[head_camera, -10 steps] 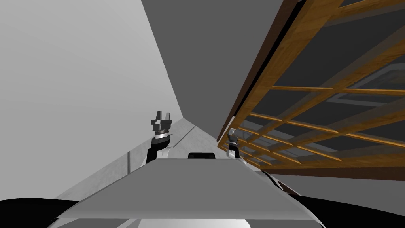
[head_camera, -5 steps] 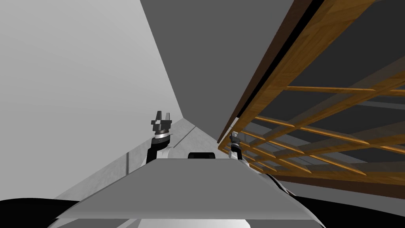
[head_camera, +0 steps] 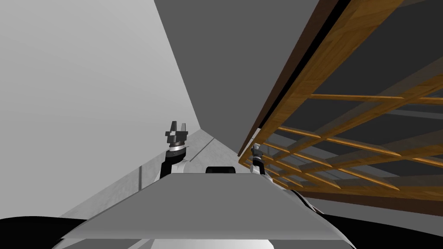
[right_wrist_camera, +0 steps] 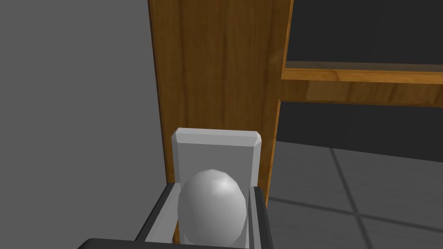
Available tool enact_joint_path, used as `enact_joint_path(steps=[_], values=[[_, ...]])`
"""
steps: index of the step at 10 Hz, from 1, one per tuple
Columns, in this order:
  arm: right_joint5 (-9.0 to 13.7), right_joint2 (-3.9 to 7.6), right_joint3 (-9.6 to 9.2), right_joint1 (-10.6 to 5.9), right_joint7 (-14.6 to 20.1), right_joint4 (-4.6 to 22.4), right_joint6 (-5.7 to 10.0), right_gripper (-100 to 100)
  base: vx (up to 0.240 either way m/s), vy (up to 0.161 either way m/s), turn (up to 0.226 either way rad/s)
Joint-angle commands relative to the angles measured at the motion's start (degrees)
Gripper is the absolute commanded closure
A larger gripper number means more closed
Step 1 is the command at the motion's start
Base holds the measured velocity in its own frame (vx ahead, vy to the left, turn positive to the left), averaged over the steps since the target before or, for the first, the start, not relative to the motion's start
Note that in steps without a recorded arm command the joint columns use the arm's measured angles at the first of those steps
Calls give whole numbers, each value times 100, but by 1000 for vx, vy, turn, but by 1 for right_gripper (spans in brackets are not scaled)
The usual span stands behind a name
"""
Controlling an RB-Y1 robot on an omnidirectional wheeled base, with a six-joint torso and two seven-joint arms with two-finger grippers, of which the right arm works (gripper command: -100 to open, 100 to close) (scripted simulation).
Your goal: Pull the door open
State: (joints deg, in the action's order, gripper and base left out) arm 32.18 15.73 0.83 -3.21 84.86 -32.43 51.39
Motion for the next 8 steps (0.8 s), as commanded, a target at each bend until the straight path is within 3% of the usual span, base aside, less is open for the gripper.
enact_joint_path(steps=[1,4,8], values=[[-63,22,-108,13,83,-37,-2,100,-118,-15,57],[-158,55,-271,33,209,-93,-5,100,-217,-9,62],[-363,125,-620,76,477,-213,-13,100,-263,-20,74]])
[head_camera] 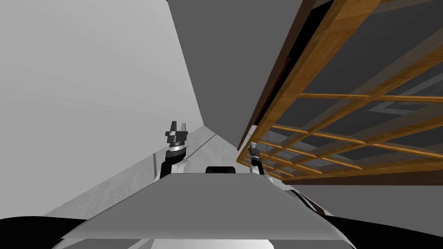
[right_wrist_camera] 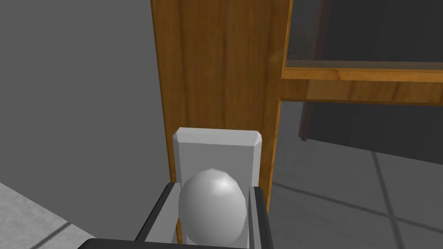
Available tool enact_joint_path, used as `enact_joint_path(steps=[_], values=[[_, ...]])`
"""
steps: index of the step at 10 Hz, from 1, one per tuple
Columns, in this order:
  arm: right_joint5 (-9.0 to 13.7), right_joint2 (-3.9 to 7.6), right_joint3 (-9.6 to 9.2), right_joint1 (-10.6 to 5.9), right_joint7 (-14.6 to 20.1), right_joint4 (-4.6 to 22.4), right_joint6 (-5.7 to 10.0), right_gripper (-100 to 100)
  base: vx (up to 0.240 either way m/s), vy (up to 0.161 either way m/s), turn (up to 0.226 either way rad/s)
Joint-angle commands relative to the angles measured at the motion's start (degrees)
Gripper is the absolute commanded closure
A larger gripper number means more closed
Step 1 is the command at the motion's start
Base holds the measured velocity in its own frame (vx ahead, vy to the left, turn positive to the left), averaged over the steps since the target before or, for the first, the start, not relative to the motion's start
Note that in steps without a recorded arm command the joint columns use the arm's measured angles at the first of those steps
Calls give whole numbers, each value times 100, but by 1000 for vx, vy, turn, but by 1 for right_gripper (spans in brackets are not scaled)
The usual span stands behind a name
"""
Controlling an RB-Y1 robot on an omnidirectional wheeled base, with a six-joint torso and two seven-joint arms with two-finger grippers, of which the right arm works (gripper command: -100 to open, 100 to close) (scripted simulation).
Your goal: Pull the door open
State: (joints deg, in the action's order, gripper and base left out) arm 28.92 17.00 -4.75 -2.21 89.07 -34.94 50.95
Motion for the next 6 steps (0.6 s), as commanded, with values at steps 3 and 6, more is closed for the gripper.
enact_joint_path(steps=[3,6], values=[[-98,78,-179,86,167,-50,35,100,-178,-24,80],[-228,218,-408,181,408,-113,127,100,-223,-3,75]])
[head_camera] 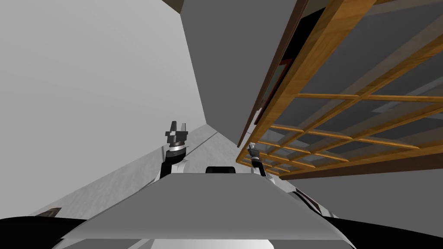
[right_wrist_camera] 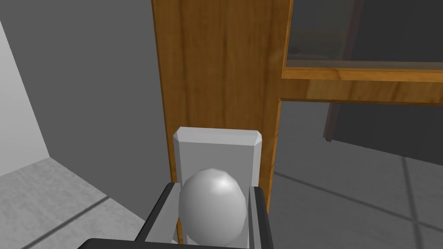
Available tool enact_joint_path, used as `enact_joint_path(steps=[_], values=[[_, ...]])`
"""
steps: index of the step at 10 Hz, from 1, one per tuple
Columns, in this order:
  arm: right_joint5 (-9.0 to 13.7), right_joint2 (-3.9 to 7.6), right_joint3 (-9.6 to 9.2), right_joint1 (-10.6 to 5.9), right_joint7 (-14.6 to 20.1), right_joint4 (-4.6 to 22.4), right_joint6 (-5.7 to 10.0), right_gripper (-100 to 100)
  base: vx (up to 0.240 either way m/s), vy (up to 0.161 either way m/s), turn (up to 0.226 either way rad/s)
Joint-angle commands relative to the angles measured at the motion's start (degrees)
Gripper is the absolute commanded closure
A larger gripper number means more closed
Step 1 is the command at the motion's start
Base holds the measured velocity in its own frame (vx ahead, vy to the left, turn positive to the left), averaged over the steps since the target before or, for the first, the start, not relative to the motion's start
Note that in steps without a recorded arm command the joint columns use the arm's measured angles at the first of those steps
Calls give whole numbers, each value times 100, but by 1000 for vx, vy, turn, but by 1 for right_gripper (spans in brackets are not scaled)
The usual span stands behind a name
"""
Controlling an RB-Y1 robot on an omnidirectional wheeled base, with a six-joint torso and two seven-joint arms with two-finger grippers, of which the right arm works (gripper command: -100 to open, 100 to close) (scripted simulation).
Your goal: Pull the door open
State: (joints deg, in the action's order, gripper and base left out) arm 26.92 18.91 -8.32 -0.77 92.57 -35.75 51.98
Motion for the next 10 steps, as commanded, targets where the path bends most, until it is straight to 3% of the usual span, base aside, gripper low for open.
enact_joint_path(steps=[1,3,4,10], values=[[-80,83,-144,77,156,-58,62,100,-269,-39,109],[-154,164,-275,131,293,-94,115,100,-244,-15,80],[-130,145,-232,136,237,-110,75,100,-103,-1,13],[-401,494,-697,436,748,-220,447,100,-222,-47,100]])
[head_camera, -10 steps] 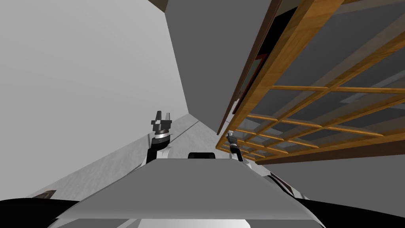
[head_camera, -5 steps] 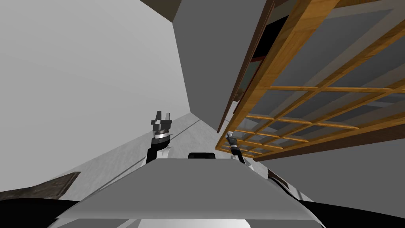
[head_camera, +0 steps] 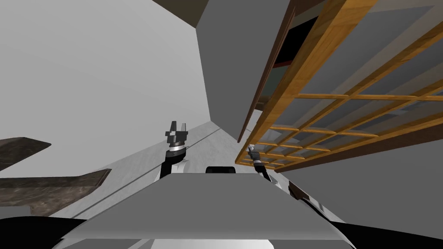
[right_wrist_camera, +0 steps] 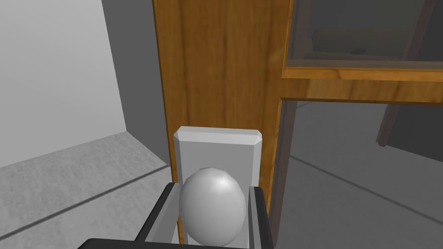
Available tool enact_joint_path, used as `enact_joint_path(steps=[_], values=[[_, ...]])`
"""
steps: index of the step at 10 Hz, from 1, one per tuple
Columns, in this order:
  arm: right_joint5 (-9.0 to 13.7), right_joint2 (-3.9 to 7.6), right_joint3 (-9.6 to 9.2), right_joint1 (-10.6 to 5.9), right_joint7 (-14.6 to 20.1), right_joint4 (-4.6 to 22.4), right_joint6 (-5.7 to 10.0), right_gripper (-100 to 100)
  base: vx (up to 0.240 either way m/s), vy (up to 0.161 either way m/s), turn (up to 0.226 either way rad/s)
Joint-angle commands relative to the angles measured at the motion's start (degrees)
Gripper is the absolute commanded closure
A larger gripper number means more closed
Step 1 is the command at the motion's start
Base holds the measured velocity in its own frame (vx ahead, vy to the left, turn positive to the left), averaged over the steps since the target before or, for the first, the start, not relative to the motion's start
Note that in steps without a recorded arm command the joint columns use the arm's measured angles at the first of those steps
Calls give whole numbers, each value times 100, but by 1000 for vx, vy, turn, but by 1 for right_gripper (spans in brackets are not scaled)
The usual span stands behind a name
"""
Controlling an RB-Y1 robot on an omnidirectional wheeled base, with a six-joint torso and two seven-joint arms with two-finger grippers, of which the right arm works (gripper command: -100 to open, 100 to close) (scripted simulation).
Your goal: Pull the door open
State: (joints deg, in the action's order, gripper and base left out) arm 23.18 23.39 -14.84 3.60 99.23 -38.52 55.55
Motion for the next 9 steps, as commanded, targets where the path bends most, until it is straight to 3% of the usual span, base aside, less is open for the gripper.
enact_joint_path(steps=[1,2,9], values=[[-65,97,-109,40,155,41,146,100,-268,-25,95],[-41,62,-68,24,87,12,75,100,-124,-7,21],[-298,424,-487,361,562,62,701,100,-188,-50,97]])
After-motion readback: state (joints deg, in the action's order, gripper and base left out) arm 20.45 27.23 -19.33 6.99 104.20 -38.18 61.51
